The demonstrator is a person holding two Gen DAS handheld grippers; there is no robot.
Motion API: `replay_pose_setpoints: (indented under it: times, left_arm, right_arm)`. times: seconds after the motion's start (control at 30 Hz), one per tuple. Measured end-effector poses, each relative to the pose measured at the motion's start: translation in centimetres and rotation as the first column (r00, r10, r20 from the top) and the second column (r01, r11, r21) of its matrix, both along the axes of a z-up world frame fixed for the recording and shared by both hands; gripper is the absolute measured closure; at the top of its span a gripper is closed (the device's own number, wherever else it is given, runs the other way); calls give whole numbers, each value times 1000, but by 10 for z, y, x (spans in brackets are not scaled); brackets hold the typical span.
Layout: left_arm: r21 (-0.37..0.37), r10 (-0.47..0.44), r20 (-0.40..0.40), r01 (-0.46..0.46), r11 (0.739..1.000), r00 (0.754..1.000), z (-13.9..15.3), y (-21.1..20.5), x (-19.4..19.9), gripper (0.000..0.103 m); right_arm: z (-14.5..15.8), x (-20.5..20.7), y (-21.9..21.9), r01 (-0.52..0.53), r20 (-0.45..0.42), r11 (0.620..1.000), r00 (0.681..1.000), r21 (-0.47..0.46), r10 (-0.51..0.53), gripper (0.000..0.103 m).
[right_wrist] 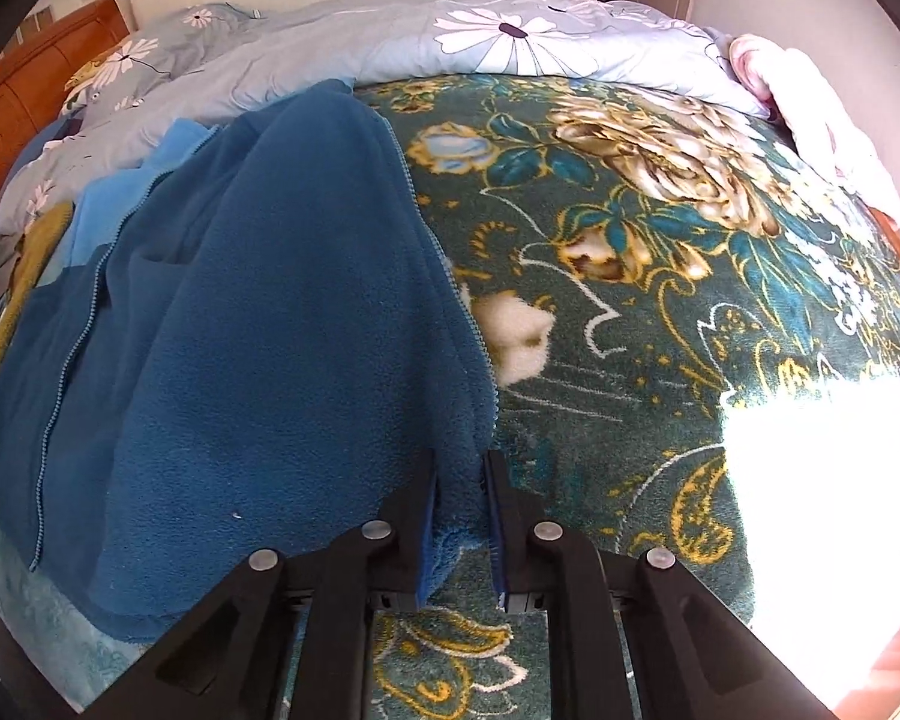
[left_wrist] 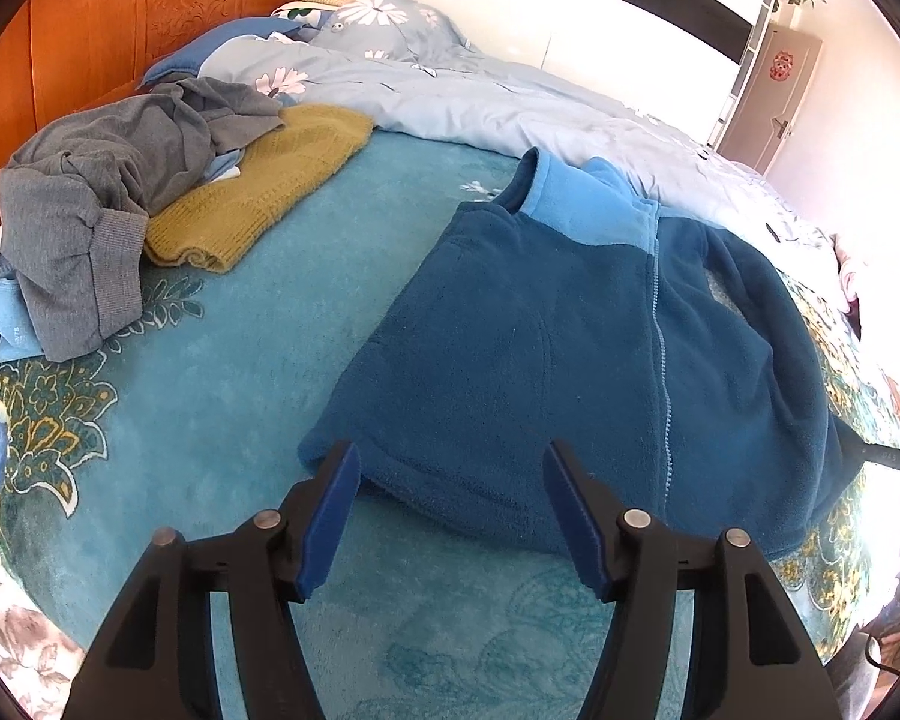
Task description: Fold clothes
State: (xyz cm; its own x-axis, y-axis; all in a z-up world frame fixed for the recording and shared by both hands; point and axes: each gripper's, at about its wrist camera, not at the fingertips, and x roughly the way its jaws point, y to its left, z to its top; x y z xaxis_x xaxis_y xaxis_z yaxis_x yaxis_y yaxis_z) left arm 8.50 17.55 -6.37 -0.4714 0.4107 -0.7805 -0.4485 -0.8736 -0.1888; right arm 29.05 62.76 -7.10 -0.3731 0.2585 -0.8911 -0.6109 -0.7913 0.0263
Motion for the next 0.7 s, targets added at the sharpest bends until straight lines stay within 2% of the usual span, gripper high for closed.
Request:
replay_pose_setpoints:
  times: [0.1, 0.2, 0.27, 0.37, 0.53, 0.63, 0.7]
  left_arm:
    - [17, 9, 6, -9, 1000, 1000, -1, -6, -2, 38]
    - [36, 23, 22, -23, 999, 1000, -3, -11, -5, 38]
    - [52, 29, 29, -31, 998, 999, -3, -15, -7, 38]
    - [64, 36, 27, -38, 997, 999, 0, -20, -8, 38]
    - [85, 60, 29, -62, 994, 998, 3, -31, -12, 38]
    - [90, 68, 35, -70, 993, 997, 3, -37, -13, 38]
    - [85, 67, 35, -69, 994, 997, 2, -40, -13, 38]
  right_arm:
    - [25, -5, -9, -10, -62, 1000, 998, -4, 10, 88]
    - [66, -25, -34, -82, -136, 996, 987, 45, 87, 88]
    - [94, -44, -57, -151, -185, 985, 969, 82, 163, 88]
    - [125, -76, -106, -290, -243, 948, 917, 132, 315, 88]
    - [114, -127, -201, -526, -207, 840, 814, 132, 542, 88]
    - [73, -148, -239, -598, -149, 799, 786, 68, 601, 88]
    - [44, -157, -252, -612, -126, 791, 784, 10, 608, 88]
